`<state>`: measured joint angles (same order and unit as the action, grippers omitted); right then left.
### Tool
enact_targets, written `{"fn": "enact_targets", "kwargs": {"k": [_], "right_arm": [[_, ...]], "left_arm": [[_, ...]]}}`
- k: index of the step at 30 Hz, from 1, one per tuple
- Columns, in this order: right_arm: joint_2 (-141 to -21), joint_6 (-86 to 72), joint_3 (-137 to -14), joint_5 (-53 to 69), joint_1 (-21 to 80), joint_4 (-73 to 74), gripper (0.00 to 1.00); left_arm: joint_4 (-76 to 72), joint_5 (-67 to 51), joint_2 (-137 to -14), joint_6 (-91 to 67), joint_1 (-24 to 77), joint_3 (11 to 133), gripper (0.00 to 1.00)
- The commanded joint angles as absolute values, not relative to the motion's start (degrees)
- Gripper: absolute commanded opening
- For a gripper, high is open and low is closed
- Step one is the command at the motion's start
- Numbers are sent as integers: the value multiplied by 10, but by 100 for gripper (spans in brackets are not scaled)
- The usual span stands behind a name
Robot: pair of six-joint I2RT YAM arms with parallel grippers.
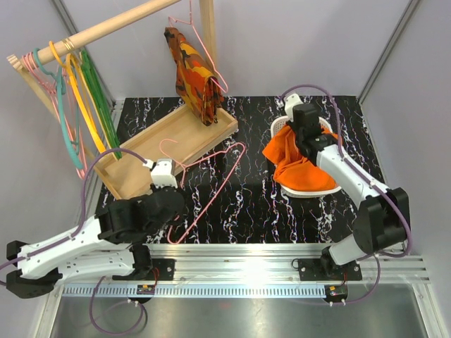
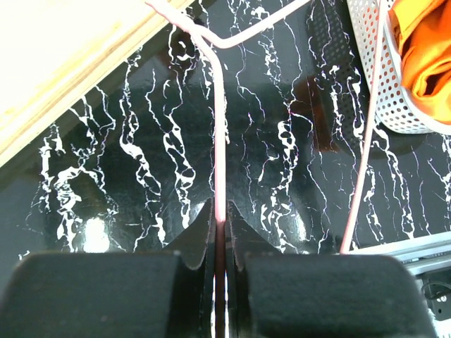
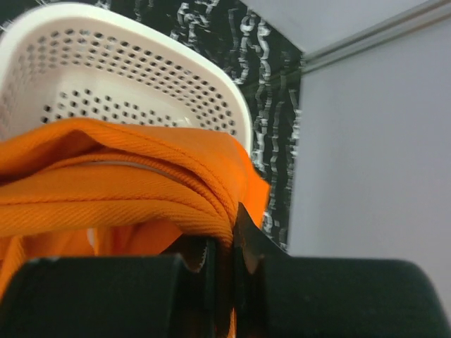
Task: Remove the trousers from the hanger
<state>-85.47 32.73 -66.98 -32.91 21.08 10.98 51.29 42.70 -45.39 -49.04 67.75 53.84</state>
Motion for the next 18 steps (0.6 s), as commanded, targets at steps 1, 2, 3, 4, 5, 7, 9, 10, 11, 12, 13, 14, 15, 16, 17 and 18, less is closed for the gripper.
{"fn": "enact_targets", "kwargs": {"k": [1, 2, 3, 4, 5, 7, 9, 10, 11, 12, 13, 14, 15, 16, 17, 18], "right_arm": [[-881, 227, -736, -182, 175, 164, 3], [-888, 205, -740, -164, 167, 169, 5], [-894, 193, -744, -126, 160, 172, 7], [-911, 184, -757, -108, 143, 178, 7], [-920, 169, -766, -87, 137, 199, 8], [-953, 154, -790, -61, 127, 218, 12], [-973, 134, -806, -47, 119, 247, 29], [-989, 122, -826, -47, 117, 257, 34], [-993, 104, -837, -40, 113, 280, 39], [-994, 92, -845, -22, 111, 285, 58], [-984, 79, -855, -10, 106, 287, 63], [-977, 56, -858, -3, 102, 287, 69], [-966, 41, -860, 25, 91, 283, 77], [-944, 23, -867, 34, 84, 280, 90], [-934, -14, -870, 47, 77, 276, 93], [-922, -30, -876, 83, 55, 273, 93]], "left_arm": [[519, 434, -428, -486, 676, 558, 0], [526, 434, -426, -486, 675, 560, 0], [530, 433, -424, -487, 676, 562, 0], [534, 432, -421, -487, 676, 567, 0], [539, 432, -419, -487, 676, 570, 0], [554, 432, -414, -489, 676, 577, 0], [565, 438, -407, -489, 676, 579, 0], [569, 440, -405, -489, 677, 581, 0], [577, 447, -402, -490, 676, 584, 0], [582, 450, -400, -490, 676, 586, 0], [586, 453, -399, -491, 676, 588, 0], [592, 455, -398, -491, 677, 591, 0], [595, 458, -396, -492, 677, 593, 0], [598, 461, -396, -492, 676, 594, 0], [601, 461, -394, -493, 676, 594, 0], [603, 464, -392, -494, 676, 593, 0]]}}
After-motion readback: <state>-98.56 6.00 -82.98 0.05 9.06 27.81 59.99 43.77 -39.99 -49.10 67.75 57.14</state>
